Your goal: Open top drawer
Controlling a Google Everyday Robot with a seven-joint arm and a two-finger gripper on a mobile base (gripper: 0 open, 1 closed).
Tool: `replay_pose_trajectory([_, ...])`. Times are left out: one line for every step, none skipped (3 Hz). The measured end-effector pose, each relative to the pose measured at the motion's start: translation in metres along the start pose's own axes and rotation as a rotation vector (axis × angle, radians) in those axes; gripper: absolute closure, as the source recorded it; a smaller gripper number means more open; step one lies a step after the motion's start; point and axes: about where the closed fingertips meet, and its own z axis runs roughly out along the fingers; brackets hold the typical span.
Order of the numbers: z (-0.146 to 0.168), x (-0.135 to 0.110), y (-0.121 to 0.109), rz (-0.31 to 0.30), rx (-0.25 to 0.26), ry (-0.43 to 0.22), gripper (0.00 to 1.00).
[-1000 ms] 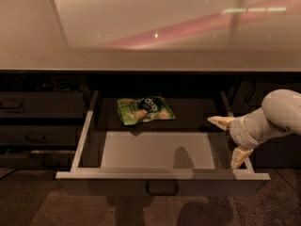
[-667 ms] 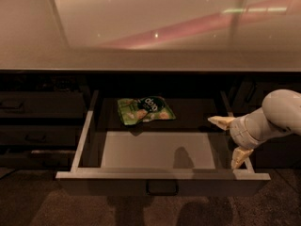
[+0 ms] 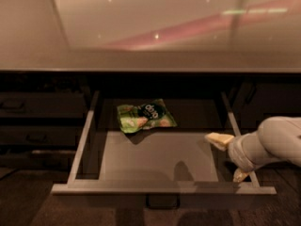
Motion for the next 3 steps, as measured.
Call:
replay_pose_trajectory([0.000, 0.000, 0.000, 0.000, 0.000, 0.000, 0.00])
replay_pose_trajectory([0.009, -0.014, 0.024, -0.015, -0.005, -0.008, 0.00])
replay_pose_trajectory([0.009, -0.014, 0.024, -0.015, -0.005, -0.008, 0.00])
